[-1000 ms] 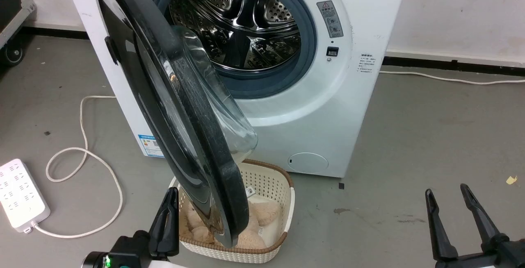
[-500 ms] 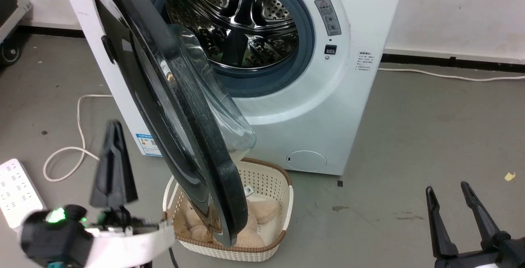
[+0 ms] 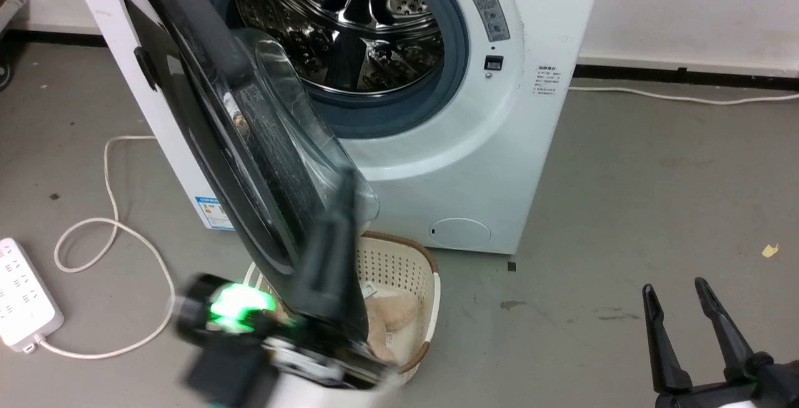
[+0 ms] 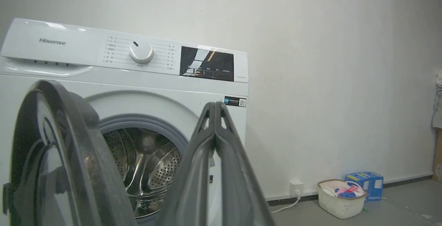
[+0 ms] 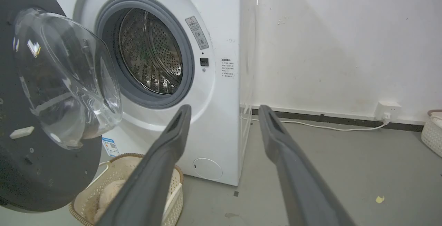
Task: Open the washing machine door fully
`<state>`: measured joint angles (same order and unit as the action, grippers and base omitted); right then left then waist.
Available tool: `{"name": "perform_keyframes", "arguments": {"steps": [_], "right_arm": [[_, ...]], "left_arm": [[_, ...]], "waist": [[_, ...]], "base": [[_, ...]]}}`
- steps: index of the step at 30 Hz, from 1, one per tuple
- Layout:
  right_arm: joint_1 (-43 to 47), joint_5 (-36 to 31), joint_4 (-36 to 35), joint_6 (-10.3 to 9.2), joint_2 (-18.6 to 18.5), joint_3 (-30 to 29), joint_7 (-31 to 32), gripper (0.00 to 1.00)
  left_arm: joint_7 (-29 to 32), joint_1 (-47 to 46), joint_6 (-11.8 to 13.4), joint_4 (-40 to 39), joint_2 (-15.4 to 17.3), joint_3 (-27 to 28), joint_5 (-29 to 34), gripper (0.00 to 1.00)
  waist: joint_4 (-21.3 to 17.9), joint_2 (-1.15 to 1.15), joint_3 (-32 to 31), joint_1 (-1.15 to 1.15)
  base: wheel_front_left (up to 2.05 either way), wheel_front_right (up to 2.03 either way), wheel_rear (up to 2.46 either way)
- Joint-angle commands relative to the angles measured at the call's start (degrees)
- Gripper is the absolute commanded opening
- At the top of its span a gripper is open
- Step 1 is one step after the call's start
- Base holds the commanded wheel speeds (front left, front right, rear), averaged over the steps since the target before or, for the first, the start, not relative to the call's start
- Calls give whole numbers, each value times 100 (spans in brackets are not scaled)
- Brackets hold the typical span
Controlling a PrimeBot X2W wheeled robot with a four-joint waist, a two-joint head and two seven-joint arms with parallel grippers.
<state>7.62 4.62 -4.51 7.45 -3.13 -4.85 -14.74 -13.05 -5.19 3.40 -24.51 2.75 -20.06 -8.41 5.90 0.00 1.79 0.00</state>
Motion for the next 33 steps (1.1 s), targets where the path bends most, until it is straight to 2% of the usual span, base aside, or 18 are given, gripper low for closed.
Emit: {"name": "perform_keyframes", "arguments": {"steps": [1, 7, 14, 18, 25, 33], "right_arm": [[-123, 125, 6, 3, 25, 15, -26, 100], [-179, 217, -64, 3, 25, -9, -26, 100], [-216, 206, -50, 3, 25, 66, -26, 100], [-230, 213, -22, 3, 25, 112, -26, 100], [-162, 225, 44, 3, 25, 118, -26, 100], [-13, 286, 121, 3, 25, 149, -26, 100]], "left_arm": [[44, 66, 30, 101, 13, -142, -36, 0], [467, 304, 74, 1159, 13, -758, -305, 0], [486, 172, 283, 2229, 13, -765, -611, 0], [302, 1, 384, 2803, 13, -657, -734, 0], [98, 117, 457, 2976, 96, -464, -845, 0], [107, 449, 532, 2775, 445, -255, -905, 0]], "waist": [[1, 0, 24, 0], [13, 0, 125, 0], [32, 0, 236, 0], [87, 0, 279, 0], [379, 0, 138, 0], [1103, 0, -144, 0]], "base": [[0, 0, 0], [0, 0, 0], [0, 0, 0], [0, 0, 0], [0, 0, 0], [0, 0, 0]]}}
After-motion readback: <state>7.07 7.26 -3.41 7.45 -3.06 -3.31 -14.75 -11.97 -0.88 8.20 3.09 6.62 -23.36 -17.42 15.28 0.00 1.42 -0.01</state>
